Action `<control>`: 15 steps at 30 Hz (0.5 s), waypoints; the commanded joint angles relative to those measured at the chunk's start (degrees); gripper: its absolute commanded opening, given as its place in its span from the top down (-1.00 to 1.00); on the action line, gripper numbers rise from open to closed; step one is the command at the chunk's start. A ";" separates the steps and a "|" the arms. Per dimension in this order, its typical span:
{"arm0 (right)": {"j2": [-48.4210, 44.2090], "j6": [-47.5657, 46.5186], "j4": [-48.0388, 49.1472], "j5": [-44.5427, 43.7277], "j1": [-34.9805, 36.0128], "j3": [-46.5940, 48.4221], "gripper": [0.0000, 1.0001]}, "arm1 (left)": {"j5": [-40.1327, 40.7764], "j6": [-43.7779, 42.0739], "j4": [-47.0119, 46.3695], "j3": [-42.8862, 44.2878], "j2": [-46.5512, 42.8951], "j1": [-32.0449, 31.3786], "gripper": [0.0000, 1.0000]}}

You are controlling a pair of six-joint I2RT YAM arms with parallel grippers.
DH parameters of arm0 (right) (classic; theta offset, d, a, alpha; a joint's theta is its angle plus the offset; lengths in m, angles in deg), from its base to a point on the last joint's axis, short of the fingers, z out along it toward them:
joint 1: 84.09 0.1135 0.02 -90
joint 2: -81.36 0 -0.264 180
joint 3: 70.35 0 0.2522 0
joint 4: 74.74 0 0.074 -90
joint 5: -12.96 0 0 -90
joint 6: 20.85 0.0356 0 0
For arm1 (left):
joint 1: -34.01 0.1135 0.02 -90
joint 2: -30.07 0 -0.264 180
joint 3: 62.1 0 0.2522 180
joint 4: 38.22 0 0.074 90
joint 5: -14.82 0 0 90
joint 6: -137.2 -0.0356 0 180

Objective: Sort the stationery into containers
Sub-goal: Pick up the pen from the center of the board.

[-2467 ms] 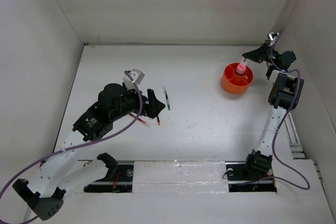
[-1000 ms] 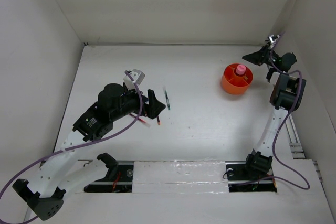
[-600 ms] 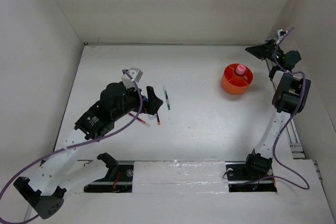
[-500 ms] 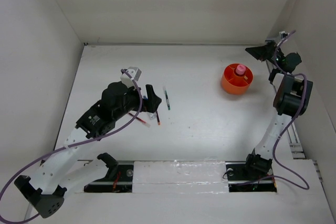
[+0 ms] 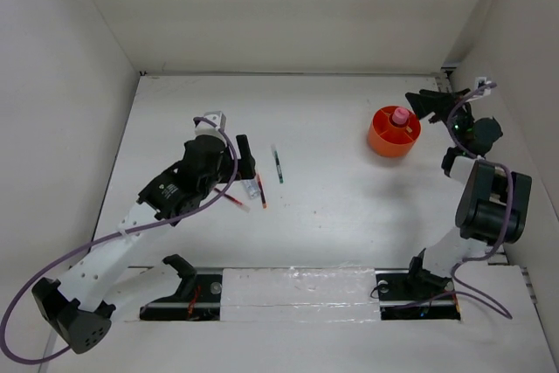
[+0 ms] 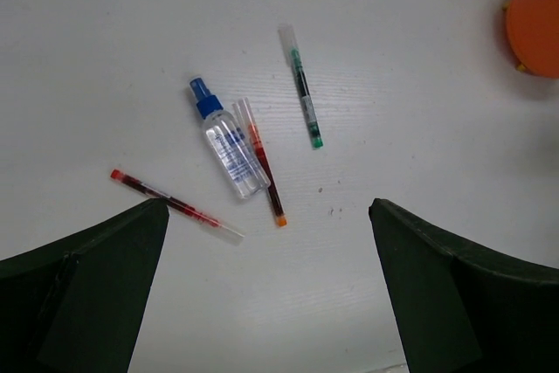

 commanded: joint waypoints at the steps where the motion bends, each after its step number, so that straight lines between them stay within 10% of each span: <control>1: -6.58 -4.21 12.87 -5.92 2.63 -5.83 -1.00 | 5.18 2.72 0.88 1.42 -1.45 0.25 -1.00; 4: -14.06 -13.50 -3.51 -14.33 10.09 -9.34 -1.00 | 8.52 4.13 2.63 1.95 -1.45 0.25 -1.00; 12: -41.50 -38.22 -53.51 -82.22 53.05 -5.77 -1.00 | 15.64 8.52 5.71 3.09 0.92 0.25 -1.00; 15: -40.20 -40.35 -62.61 -87.54 63.09 1.36 -1.00 | 16.26 9.05 6.85 3.71 2.50 0.25 -1.00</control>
